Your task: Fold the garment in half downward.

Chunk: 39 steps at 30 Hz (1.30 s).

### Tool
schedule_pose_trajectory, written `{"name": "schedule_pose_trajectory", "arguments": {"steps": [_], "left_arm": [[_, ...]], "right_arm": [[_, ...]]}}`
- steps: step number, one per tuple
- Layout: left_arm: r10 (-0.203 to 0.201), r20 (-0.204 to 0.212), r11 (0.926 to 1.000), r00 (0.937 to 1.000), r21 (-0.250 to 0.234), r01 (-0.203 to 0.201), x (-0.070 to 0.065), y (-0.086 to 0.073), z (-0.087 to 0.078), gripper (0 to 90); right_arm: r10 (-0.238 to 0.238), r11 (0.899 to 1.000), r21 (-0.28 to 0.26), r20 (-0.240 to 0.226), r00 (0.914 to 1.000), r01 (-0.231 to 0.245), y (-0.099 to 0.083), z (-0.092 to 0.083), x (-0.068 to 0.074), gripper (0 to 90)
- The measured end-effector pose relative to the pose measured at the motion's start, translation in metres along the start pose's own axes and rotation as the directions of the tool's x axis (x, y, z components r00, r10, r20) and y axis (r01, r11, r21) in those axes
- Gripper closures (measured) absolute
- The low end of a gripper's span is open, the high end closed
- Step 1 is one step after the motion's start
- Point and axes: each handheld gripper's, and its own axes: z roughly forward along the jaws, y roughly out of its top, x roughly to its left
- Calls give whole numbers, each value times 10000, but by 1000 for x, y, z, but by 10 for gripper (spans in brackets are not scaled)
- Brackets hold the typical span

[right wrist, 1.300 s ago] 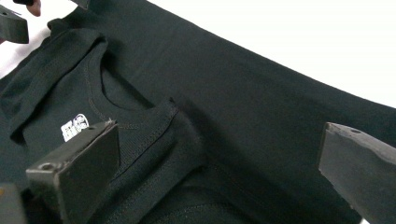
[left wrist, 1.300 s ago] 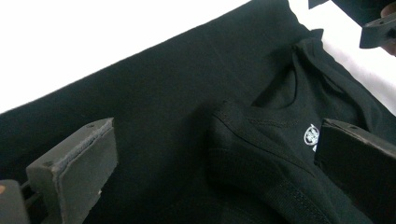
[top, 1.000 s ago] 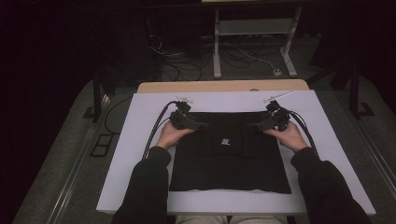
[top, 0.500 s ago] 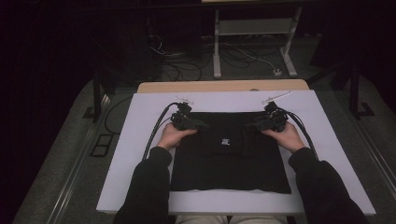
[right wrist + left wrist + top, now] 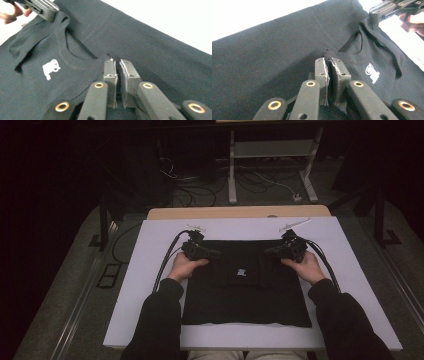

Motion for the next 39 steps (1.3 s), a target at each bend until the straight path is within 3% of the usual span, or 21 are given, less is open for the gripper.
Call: {"name": "schedule_pose_trajectory", "arguments": {"steps": [5,8,15,24,29,39], "left_arm": [[-68,143,9993,9999,-359,73,-2,2,-5,832],[37,117,9968,9999,-804,-28,-5,2,-10,838],[33,207,9929,9998,-1188,-8,-12,-2,-18,844],[166,99,9909,9998,-1340,-151,-24,-8,-31,845],[29,178,9896,9998,-1441,-3,-29,-14,-34,846],[84,353,9824,9993,-1870,-16,-43,-21,-46,846]], "right_arm": [[-3,9999,143,-348,9994,8,0,-1,2,839],[165,9999,38,-614,9980,-163,-2,-3,3,841],[445,9987,-200,-949,9945,-465,-8,-9,3,846],[907,9924,-690,-1491,9846,-1019,-18,-24,6,846],[1132,9863,-983,-1826,9767,-1327,-22,-33,11,847],[1170,9822,-1211,-2044,9719,-1438,-29,-45,22,846]]}}
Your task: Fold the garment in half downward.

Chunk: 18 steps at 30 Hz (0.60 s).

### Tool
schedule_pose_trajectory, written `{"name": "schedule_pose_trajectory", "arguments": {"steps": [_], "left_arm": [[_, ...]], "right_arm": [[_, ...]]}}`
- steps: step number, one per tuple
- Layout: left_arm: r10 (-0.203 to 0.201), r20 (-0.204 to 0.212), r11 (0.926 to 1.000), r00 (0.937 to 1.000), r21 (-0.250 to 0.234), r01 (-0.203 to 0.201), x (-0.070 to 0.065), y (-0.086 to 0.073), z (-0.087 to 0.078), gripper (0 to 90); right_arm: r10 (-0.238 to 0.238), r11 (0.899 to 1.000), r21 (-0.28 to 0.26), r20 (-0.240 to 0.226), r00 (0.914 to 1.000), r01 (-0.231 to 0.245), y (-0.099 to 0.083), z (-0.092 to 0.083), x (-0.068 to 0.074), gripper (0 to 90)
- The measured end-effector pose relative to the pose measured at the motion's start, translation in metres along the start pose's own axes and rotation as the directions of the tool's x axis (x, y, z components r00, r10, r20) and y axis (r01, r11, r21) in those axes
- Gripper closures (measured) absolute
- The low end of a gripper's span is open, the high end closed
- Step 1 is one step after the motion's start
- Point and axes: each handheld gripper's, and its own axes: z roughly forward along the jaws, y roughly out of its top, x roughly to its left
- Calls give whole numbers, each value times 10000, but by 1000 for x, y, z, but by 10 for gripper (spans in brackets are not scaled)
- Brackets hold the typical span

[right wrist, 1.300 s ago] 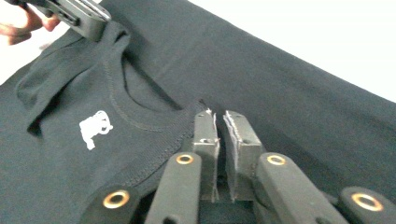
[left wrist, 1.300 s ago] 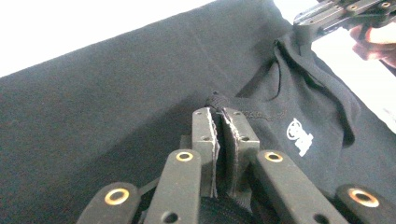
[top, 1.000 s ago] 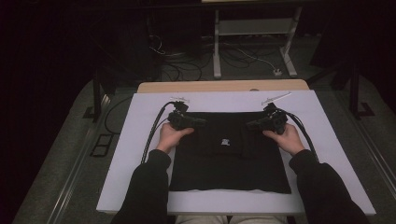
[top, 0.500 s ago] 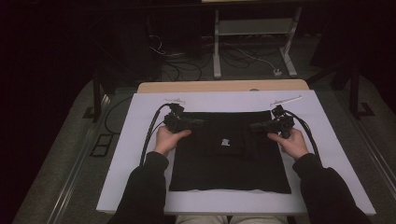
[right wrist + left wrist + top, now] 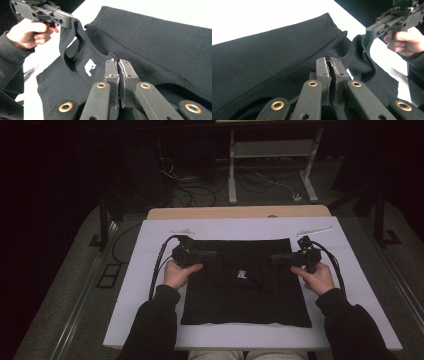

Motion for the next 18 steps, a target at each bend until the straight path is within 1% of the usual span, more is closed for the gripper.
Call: {"name": "schedule_pose_trajectory", "arguments": {"steps": [2,3,5,6,7,9,10,16,18], "left_arm": [[-130,21,9999,9999,-34,131,-1,-2,-2,846],[-100,60,9999,9999,-16,100,-1,-2,-3,846],[-245,77,9997,9997,13,245,-1,-3,-4,844],[-209,117,9998,9997,19,208,0,-4,-4,843],[-295,120,9996,9995,36,294,-1,-4,-5,843],[-239,136,9997,9996,5,239,-2,-5,-6,843],[-287,168,9996,9994,-76,288,-3,-5,-7,844],[-139,225,9999,9996,-71,141,-9,-7,-12,844],[-184,210,9998,9996,-95,186,-9,-9,-13,844]], "right_arm": [[-10,10000,-31,-35,10000,10,-1,-1,1,846],[-12,10000,-16,-48,10000,11,-2,-2,2,846],[45,10000,-59,-86,10000,-46,-3,-4,4,846],[10,10000,-95,-99,10000,-10,-4,-5,4,846],[39,10000,-72,-156,9999,-41,-4,-5,5,846],[27,10000,-75,-180,9998,-29,-6,-6,7,846],[31,10000,-79,-198,9998,-32,-6,-6,8,845],[41,9999,-106,-268,9996,-44,-10,-9,12,845],[22,9999,-98,-298,9996,-25,-11,-10,14,845]]}}
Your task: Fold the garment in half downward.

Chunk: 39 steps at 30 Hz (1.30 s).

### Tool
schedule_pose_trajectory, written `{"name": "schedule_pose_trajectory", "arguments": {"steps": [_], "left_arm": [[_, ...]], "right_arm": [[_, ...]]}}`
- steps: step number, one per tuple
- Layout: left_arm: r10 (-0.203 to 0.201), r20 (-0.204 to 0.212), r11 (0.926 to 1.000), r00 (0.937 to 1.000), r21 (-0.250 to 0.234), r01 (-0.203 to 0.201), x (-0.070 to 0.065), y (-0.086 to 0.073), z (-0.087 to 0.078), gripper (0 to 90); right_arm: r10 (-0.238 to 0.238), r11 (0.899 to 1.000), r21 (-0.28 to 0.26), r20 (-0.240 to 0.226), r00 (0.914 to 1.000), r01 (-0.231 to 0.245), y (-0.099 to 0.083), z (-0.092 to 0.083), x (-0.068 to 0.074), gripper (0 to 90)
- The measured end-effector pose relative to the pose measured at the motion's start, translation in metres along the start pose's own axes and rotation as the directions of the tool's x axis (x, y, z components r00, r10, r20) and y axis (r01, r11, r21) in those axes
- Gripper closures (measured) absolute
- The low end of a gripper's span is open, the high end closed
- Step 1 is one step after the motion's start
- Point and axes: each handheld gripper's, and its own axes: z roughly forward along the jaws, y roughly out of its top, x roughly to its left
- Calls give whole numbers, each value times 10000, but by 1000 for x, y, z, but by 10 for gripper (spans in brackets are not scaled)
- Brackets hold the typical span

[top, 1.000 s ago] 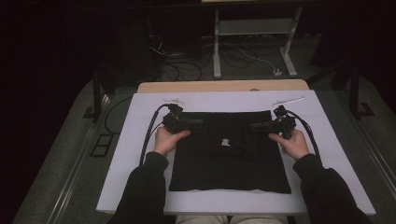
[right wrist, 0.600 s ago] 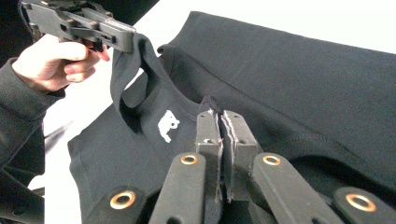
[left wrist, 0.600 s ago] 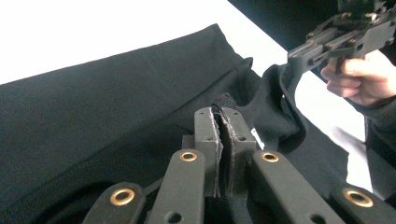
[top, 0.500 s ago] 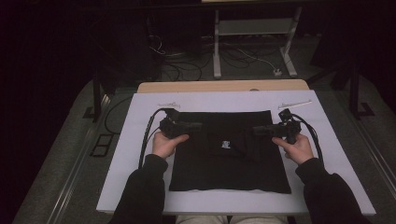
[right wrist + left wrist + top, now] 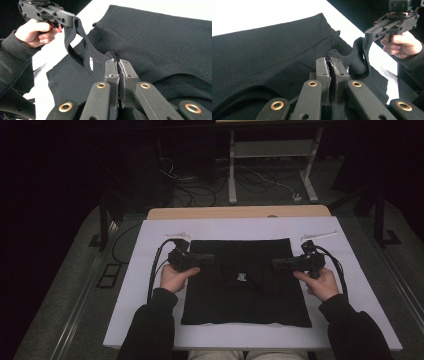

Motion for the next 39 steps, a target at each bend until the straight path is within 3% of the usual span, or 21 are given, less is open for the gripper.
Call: {"name": "schedule_pose_trajectory", "arguments": {"steps": [18,39], "left_arm": [[142,67,9998,9999,111,-143,-16,-18,-16,844],[456,287,9980,9985,418,-468,-35,-31,-16,843]], "right_arm": [[-235,9997,-11,-151,9996,235,-4,-8,14,845],[-232,9995,215,-199,9995,236,-21,-15,27,844]]}}
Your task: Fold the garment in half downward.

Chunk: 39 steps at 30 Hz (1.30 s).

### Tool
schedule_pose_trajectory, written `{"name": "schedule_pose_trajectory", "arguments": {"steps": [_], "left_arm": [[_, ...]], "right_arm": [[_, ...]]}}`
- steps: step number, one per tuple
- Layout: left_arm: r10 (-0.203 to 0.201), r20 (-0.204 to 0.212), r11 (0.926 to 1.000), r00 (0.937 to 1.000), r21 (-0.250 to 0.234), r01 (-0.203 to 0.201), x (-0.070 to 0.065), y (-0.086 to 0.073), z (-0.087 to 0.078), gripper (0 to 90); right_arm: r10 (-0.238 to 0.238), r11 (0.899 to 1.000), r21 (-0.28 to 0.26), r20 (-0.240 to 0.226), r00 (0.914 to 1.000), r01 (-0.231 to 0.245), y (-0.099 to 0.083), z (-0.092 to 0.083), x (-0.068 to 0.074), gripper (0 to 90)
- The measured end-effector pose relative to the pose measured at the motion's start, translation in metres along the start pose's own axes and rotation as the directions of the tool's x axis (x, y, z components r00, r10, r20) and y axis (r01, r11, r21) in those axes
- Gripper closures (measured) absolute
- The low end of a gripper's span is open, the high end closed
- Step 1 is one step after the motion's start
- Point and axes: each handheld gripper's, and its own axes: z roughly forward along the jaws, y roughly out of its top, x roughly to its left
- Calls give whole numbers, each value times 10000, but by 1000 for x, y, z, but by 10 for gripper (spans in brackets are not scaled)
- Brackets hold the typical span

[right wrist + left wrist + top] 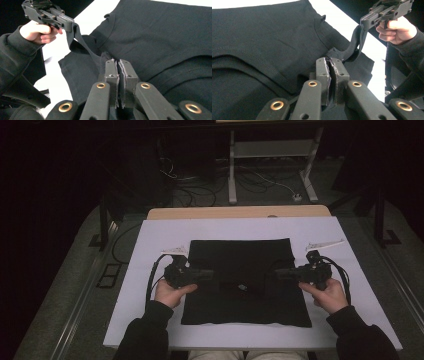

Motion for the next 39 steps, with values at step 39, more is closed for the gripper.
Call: {"name": "schedule_pose_trajectory", "arguments": {"steps": [39], "left_arm": [[511,452,9823,9977,1777,-584,-27,-31,-1,843]], "right_arm": [[-116,9814,1896,-951,9954,296,-40,7,32,844]]}}
